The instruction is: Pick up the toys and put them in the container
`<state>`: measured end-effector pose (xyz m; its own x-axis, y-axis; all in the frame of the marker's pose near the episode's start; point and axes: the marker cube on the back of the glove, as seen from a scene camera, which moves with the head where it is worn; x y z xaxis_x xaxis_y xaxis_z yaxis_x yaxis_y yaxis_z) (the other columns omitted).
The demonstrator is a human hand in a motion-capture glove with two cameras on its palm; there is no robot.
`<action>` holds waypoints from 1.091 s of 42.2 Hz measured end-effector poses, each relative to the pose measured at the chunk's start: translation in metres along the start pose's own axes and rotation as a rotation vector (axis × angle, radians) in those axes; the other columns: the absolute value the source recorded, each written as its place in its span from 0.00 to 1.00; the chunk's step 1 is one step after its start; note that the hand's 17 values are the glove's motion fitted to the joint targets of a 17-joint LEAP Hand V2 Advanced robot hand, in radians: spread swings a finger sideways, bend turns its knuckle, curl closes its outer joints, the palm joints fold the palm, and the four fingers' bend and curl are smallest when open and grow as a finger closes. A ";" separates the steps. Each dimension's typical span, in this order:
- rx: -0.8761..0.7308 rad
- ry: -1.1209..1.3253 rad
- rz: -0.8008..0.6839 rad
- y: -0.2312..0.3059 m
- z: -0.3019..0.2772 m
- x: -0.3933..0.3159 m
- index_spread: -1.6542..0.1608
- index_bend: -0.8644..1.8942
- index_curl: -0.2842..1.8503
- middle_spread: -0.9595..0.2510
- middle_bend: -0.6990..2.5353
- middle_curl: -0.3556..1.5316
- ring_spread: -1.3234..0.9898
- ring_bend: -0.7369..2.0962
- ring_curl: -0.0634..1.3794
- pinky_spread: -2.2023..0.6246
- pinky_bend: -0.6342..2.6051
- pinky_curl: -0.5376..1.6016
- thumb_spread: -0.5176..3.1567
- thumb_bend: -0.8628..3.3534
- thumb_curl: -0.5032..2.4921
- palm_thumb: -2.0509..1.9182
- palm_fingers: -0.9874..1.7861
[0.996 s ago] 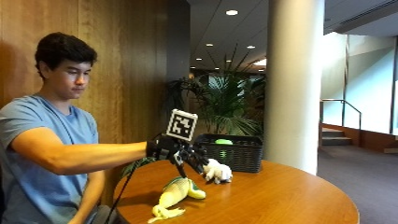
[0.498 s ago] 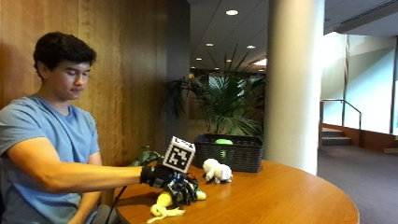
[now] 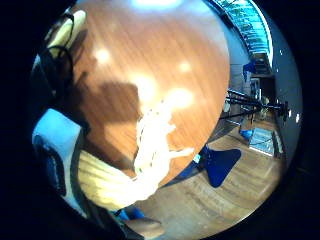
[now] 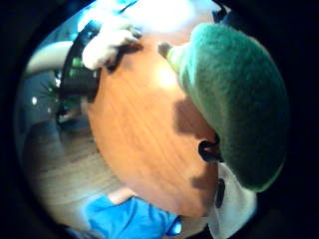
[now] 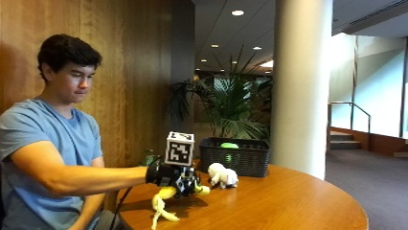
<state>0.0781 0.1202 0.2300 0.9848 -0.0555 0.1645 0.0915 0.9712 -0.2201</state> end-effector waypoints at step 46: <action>0.337 0.032 -0.338 -0.150 -0.274 -0.340 0.71 0.38 0.20 0.41 0.44 0.65 0.39 0.75 0.42 0.64 0.61 0.45 0.39 0.25 0.45 0.70 0.64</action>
<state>-0.2295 -0.0698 -0.0565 0.9127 -0.3833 0.1419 0.3599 0.9182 0.1656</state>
